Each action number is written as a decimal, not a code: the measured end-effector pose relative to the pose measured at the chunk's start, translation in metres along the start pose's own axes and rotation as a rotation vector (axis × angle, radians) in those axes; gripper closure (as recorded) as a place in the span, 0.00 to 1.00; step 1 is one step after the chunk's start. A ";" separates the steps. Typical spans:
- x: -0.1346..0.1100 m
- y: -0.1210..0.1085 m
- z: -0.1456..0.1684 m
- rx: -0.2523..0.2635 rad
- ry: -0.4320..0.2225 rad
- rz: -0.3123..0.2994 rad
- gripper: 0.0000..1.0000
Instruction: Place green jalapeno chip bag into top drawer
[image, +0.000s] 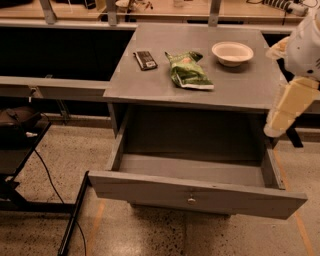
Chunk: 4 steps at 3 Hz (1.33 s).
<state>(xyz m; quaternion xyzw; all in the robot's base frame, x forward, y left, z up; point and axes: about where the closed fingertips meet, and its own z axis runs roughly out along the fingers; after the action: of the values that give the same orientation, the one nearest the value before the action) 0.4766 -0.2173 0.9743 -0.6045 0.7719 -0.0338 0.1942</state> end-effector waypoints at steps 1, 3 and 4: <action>-0.020 -0.068 0.036 0.048 -0.071 0.000 0.00; -0.095 -0.174 0.120 0.055 -0.323 0.102 0.00; -0.107 -0.196 0.157 0.037 -0.367 0.211 0.00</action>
Offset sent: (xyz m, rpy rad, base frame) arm 0.2709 0.0814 -0.0179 0.3855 -0.1942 0.0334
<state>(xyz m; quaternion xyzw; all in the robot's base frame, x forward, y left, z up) 0.7313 -0.1394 0.9131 -0.5125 0.7818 0.0833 0.3452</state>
